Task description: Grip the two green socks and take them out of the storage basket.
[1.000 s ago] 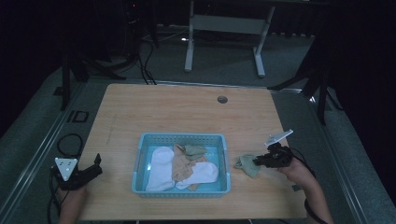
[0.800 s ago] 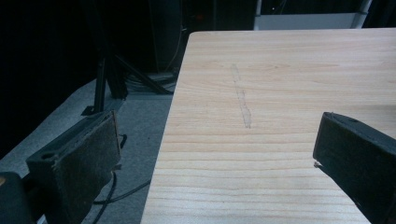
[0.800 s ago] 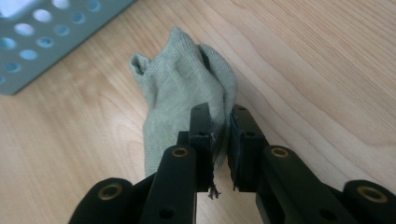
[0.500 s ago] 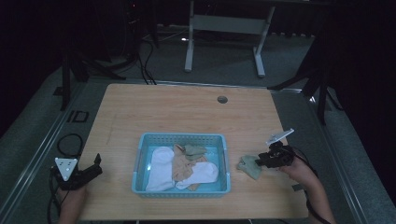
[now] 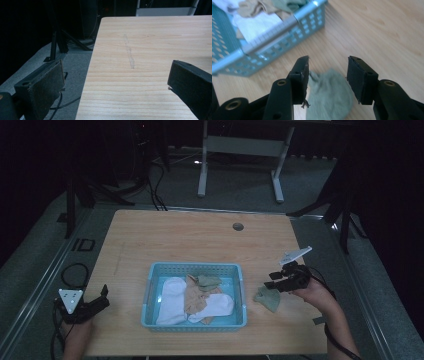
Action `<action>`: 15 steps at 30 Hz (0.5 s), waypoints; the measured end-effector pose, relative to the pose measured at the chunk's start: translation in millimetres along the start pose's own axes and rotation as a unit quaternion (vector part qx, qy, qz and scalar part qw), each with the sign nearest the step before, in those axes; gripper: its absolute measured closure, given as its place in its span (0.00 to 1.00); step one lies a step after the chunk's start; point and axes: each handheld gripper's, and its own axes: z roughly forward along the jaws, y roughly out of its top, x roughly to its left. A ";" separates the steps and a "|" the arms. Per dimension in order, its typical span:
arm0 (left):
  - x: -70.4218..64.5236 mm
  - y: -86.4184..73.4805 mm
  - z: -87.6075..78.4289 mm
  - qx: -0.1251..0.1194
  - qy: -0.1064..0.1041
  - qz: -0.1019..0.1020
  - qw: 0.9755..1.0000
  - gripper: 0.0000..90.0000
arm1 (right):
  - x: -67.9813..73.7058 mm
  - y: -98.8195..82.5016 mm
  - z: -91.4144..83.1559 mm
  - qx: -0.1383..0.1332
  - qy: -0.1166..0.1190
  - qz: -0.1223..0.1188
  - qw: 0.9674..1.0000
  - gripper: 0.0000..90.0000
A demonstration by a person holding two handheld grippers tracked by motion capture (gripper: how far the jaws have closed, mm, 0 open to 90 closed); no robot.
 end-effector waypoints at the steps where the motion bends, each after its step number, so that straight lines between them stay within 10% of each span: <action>1: 0.0 0.0 0.0 0.000 0.000 0.000 1.000 0.00 | 2.1 4.2 -0.1 -0.001 0.001 -0.003 1.000 0.58; 15: 0.3 0.0 0.0 0.000 -0.001 -0.001 1.000 0.00 | 26.6 51.7 11.2 -0.003 0.038 -0.055 0.998 0.58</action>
